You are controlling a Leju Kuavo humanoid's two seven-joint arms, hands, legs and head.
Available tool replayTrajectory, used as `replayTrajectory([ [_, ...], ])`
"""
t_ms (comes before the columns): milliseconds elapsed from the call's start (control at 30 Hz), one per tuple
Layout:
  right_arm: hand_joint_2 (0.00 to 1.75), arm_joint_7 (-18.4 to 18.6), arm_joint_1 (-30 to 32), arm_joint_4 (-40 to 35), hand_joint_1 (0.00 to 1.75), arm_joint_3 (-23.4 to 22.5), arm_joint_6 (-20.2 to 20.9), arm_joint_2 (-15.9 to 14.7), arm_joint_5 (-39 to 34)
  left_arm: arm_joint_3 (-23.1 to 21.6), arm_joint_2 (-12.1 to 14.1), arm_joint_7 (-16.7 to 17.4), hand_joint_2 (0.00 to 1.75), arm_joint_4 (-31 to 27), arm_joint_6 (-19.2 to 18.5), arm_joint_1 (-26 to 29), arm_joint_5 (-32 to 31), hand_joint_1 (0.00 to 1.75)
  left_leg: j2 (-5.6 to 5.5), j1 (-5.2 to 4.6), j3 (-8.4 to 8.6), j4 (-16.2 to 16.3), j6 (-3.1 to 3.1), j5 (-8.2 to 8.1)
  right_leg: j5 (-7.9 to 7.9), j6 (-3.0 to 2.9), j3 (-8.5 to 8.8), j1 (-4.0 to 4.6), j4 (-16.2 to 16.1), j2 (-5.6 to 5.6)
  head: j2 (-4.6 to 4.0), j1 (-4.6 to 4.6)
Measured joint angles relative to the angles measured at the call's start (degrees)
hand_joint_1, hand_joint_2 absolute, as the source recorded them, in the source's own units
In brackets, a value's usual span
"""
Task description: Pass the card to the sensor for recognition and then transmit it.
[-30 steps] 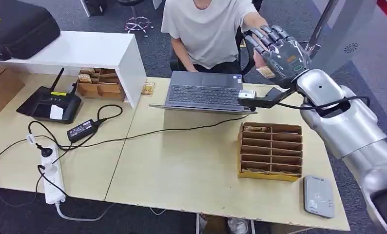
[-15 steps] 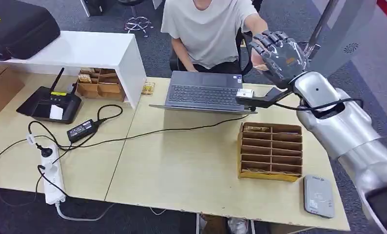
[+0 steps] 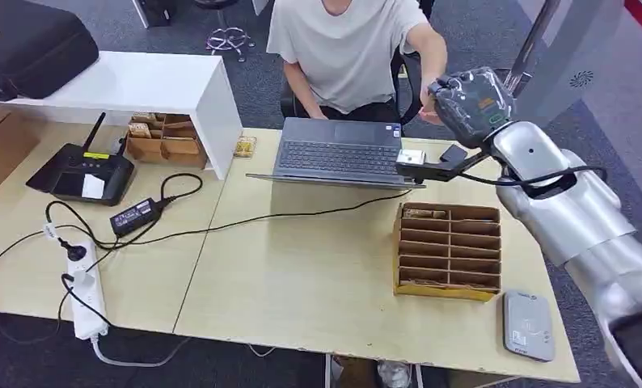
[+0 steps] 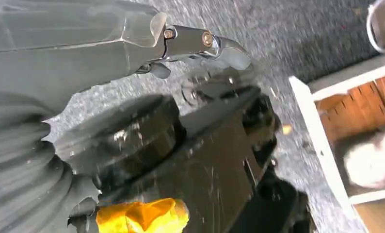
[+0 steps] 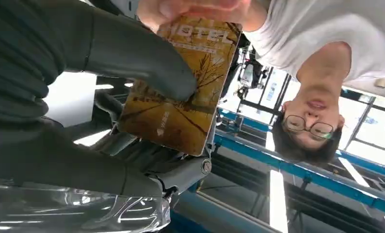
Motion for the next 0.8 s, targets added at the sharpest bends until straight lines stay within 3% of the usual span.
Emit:
replayTrajectory([
  [267,1.75,-0.3,0.2,0.0,1.75,-0.1,-0.2,0.0,-0.3,0.0,0.0,-1.1,1.75,0.0,-0.5,0.3,0.4,0.0,0.04,0.0,0.0,0.0,0.0,0.0,0.0,0.0,0.0,0.0,0.0,0.04,0.0,0.0],
  [567,1.75,0.9,4.8,-2.9,1.75,-3.0,-4.7,-2.5,-1.3,0.0,0.0,-0.3,1.75,0.0,0.2,0.5,1.9,0.0,0.09,-0.01,0.05,0.0,0.08,-0.06,0.0,0.0,-0.02,-0.01,-0.1,0.09,0.0,0.0],
  [700,1.75,1.9,12.7,-8.8,1.75,-6.6,-9.3,-7.0,-1.9,0.1,-0.3,-0.3,1.75,0.0,0.5,0.7,3.1,0.0,-0.25,0.06,0.1,0.0,0.12,-0.09,-0.07,0.04,0.2,0.1,-0.2,-0.29,0.0,0.0],
  [800,1.75,2.3,23.3,-14.9,1.75,-11.8,-14.3,-11.5,-1.0,0.3,-0.5,-0.3,1.75,0.0,2.2,1.1,3.8,0.0,-0.31,0.09,0.1,0.0,0.27,-0.24,-0.16,0.09,0.35,0.16,-0.3,-0.42,0.0,-0.04],
])
